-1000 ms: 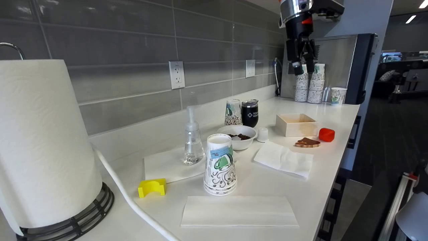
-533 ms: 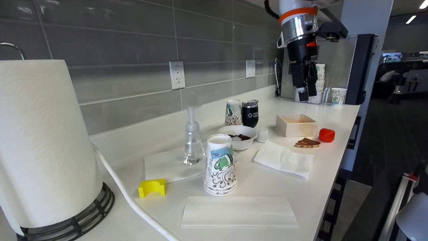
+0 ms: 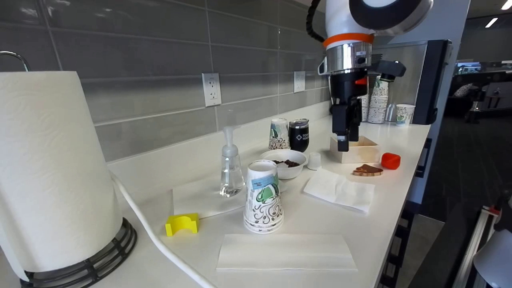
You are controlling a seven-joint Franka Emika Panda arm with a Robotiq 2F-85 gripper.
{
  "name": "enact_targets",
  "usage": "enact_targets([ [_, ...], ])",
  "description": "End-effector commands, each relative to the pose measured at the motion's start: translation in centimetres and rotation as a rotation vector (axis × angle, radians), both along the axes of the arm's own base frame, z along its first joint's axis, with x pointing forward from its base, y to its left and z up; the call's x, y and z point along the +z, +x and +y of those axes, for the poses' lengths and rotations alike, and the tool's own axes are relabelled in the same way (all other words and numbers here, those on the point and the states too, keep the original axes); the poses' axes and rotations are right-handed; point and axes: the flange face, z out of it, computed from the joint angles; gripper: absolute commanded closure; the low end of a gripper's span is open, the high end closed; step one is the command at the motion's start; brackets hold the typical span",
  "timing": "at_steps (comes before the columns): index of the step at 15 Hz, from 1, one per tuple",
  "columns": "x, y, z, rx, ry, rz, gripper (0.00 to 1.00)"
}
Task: Use the tissue to wipe the table
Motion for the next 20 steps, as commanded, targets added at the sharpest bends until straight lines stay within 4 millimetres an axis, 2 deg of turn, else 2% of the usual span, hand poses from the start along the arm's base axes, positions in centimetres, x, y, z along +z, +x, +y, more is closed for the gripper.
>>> enact_targets([
  [1, -2.2, 1.9, 0.7, -0.029, 0.023, -0.056, 0.0],
  [5, -5.3, 3.1, 0.6, -0.046, -0.002, -0.063, 0.0],
  [13, -11.1, 3.8, -0.7, -0.096, -0.047, -0.009, 0.0],
  [14, -11.7, 3.8, -0.8, -0.1, -0.051, 0.0, 0.25],
  [15, -12.2, 3.8, -0.9, -0.102, -0.054, 0.006, 0.25],
  [20, -13.9, 3.7, -1.1, -0.107, -0.072, 0.02, 0.66],
])
